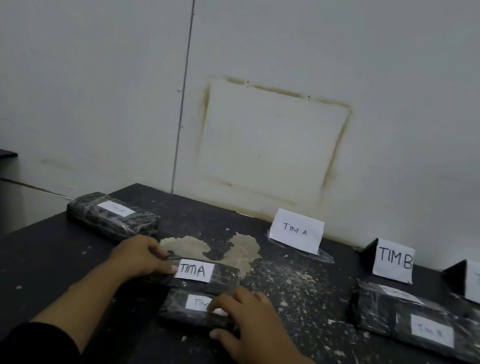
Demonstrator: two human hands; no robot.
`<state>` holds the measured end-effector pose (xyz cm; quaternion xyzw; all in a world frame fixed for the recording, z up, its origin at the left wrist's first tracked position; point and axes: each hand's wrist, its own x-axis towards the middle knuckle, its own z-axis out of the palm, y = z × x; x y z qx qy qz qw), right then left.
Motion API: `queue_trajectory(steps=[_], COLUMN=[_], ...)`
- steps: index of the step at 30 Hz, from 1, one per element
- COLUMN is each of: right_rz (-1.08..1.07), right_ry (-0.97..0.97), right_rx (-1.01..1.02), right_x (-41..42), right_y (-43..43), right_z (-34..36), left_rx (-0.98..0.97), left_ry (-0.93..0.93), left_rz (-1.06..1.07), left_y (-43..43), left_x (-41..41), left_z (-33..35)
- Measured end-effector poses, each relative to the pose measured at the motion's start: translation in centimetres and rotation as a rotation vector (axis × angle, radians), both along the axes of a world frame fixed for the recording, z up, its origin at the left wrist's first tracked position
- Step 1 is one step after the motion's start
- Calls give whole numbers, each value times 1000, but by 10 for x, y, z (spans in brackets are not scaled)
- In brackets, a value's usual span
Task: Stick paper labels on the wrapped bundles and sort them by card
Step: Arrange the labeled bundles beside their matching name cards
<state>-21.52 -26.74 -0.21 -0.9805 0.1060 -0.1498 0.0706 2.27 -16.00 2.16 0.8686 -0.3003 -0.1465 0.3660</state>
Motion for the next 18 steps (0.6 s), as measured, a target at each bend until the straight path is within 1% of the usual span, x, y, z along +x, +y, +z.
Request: queue_trajectory(steps=[6,10,15,18], right_rz=[-125,-190,-248,-269], right_ry=[19,-17,-94,-89], right_rx=[11,50,111,102], right_x=[-54,-84,-103,-109], right_y=[-46,-66,-82,-88], right_z=[2,3,-9,-8], left_rx=[-12,8,20,28], left_ry=[-29,-49,-90,-100], left_rz=[-86,-119,-134,-157], left_y=[-64,-97,-128,-143], left_x=[-55,-83,-110,-123], left_z=[-5,-7,-7,-7])
